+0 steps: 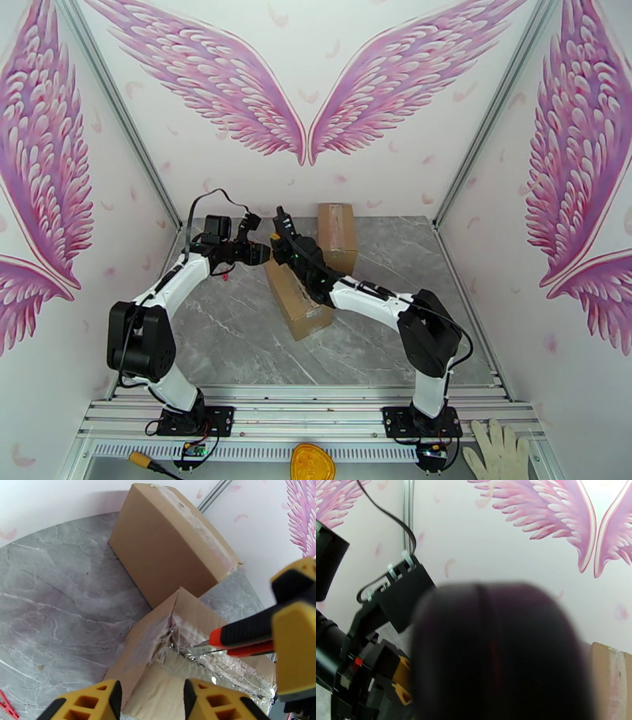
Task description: Unpack the express box
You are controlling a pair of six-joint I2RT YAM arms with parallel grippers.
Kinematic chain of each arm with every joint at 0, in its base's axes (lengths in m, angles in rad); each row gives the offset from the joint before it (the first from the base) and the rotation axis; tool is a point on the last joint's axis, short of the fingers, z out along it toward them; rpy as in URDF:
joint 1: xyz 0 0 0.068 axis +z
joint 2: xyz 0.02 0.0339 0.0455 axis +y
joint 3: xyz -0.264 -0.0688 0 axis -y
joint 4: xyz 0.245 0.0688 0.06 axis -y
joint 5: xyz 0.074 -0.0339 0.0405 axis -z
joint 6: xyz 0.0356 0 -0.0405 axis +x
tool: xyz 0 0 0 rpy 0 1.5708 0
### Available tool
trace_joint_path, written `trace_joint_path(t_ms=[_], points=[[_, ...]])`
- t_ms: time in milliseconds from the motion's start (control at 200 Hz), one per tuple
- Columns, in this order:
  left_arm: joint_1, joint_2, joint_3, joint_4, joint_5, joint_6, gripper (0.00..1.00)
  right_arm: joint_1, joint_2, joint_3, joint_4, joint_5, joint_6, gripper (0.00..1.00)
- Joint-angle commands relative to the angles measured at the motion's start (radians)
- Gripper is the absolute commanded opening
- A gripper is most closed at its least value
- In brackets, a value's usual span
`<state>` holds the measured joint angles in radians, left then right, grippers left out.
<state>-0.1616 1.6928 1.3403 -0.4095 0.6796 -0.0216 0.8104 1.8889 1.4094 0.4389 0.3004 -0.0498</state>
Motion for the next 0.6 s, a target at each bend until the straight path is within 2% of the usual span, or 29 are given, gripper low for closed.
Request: trace_joint_path(t_ms=[0, 595], points=[[0.011, 0.032, 0.021, -0.001, 0.03, 0.01, 0.47, 0.012, 0.023, 0.056, 0.074, 0.049, -0.018, 0.02], [0.013, 0.11, 0.01, 0.012, 0.018, -0.021, 0.43, 0.02, 0.091, 0.082, 0.1, 0.108, -0.062, 0.0]])
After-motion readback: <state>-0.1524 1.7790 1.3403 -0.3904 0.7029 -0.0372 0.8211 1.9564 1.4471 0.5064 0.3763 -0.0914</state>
